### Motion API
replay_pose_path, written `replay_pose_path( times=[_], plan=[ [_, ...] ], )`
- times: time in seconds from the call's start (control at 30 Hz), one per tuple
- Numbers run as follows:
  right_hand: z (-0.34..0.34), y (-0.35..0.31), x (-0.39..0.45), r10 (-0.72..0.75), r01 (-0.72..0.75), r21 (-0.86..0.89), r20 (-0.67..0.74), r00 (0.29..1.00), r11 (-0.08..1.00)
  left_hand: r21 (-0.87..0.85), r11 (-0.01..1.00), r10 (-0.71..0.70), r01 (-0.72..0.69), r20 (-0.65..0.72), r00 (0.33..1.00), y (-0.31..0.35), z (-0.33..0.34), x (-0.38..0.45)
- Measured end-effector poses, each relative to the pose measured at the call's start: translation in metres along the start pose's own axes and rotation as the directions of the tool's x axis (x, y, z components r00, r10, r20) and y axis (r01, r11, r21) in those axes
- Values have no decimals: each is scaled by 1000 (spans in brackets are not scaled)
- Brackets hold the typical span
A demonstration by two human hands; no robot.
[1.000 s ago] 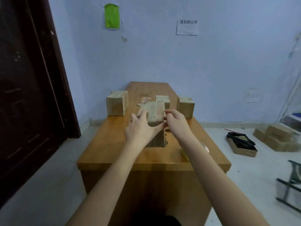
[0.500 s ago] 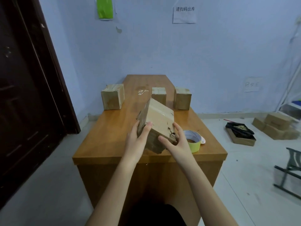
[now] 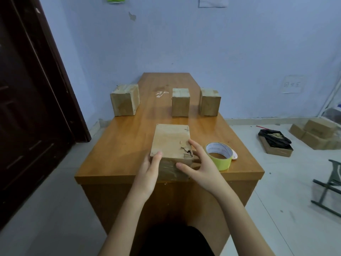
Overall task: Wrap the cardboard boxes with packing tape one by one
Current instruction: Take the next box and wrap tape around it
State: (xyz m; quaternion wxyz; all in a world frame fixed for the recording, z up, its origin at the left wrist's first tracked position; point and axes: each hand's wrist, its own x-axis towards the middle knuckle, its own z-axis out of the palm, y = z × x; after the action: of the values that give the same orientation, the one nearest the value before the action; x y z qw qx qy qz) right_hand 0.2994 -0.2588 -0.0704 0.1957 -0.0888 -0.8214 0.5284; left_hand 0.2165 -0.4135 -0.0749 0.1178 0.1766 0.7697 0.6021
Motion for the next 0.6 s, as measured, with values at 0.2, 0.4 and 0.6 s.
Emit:
replay_pose_path(
  times=[0.2,0.4,0.6],
  plan=[
    [-5,3,0,-65,64,-38,-28,997,997,273,948,194,-164,-84,977,13,-9,1],
    [-14,2,0,-217,211,-68,-107,970,975,653,507,580,-563,226,783,43,-6,10],
    [-19,5,3,-297,289,-91,-106,949,953,655,449,616,-608,265,741,36,5,5]
  ],
)
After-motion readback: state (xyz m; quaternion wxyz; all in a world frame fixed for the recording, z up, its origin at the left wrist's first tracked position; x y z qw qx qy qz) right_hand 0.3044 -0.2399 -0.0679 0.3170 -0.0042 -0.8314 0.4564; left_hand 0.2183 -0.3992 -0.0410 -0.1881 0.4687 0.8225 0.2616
